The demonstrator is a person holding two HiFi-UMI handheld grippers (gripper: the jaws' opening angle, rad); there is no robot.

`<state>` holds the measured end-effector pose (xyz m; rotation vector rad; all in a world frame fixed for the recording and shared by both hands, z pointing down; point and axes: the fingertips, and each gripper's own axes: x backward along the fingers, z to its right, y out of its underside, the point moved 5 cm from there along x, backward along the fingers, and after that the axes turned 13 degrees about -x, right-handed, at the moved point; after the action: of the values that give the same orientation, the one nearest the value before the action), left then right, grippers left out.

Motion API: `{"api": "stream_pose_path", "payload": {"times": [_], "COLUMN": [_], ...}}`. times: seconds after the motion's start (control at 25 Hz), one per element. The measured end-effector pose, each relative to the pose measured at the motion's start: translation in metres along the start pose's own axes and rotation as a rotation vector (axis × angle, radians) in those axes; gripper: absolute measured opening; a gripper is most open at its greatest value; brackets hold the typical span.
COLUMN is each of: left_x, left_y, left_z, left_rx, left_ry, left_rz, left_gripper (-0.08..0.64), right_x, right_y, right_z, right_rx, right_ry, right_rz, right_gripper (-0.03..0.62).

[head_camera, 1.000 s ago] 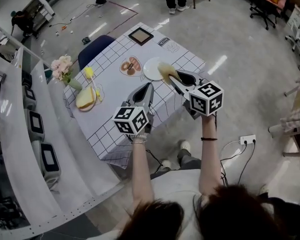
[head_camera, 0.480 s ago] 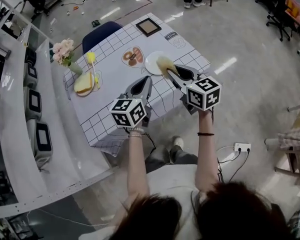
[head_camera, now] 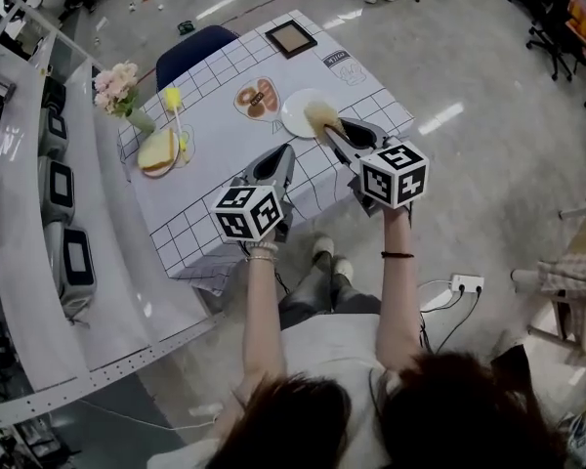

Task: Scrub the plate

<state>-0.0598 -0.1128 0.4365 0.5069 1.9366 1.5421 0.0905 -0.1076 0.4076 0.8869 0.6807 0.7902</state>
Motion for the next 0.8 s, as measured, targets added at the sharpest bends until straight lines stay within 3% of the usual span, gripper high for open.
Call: {"api": "stream_pose_path", "payload": {"times": [0.8], "left_x": [-0.052], "left_y": [0.000], "left_z": [-0.076], "left_rx": [0.067], "left_ry": [0.035], "left_rz": [-0.040], "left_gripper": [0.011], "right_x": [-0.079], "right_y": [-0.020], "right_z": [0.032], "right_rx": [0.055], "right_ry": [0.052], "right_rz": [-0.084], "right_gripper": [0.080]}}
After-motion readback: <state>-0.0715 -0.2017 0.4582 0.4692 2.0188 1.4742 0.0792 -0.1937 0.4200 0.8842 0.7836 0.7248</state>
